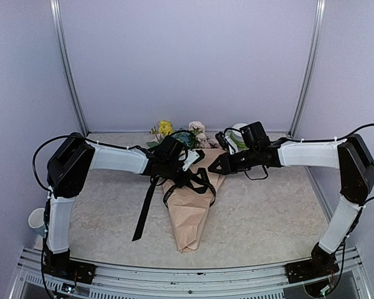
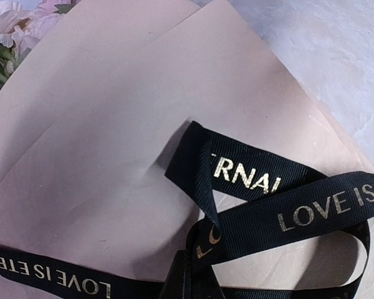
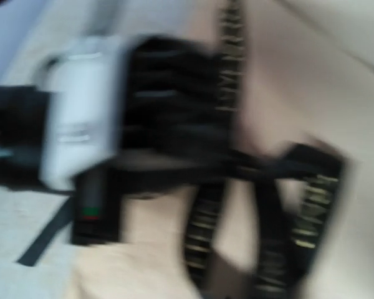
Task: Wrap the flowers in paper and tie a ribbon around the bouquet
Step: Cross the ribbon over the folded bouquet.
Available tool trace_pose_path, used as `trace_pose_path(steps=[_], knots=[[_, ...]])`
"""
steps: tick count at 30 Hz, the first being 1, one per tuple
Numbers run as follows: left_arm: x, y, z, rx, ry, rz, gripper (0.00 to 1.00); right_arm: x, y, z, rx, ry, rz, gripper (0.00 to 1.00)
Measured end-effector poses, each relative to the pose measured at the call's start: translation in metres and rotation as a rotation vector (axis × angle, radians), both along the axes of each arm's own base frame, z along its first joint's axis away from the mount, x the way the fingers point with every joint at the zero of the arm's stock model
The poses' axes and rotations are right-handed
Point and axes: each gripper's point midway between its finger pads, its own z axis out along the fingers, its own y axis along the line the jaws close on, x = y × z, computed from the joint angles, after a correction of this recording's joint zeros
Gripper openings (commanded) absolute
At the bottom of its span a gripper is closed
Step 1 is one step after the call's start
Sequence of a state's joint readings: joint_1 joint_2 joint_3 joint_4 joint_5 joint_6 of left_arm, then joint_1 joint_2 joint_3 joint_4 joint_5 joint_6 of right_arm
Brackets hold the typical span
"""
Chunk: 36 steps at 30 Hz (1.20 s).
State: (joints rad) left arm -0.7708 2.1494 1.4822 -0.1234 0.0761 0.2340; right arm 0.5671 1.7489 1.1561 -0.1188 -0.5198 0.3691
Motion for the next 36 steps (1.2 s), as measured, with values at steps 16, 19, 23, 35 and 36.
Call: trace_pose_path(steps=[16,19,23,35,36], knots=[[0.004,0.003,0.004,-0.064,0.076,-0.001,0.0,-0.008,0.058,-0.035,0.022,-0.087,0.179,0.37],[0.005,0.006,0.001,-0.07,0.095,0.006,0.0,-0.008,0.06,-0.046,0.012,-0.099,0.208,0.37],[0.007,0.01,-0.007,-0.062,0.119,0.013,0.0,-0.01,0.061,-0.06,-0.001,-0.102,0.241,0.35],[0.01,0.008,-0.007,-0.066,0.122,0.009,0.0,-0.038,0.062,-0.081,-0.099,-0.159,0.379,0.36],[0.009,0.008,-0.007,-0.065,0.122,0.009,0.0,-0.041,0.063,-0.083,-0.115,-0.162,0.387,0.35]])
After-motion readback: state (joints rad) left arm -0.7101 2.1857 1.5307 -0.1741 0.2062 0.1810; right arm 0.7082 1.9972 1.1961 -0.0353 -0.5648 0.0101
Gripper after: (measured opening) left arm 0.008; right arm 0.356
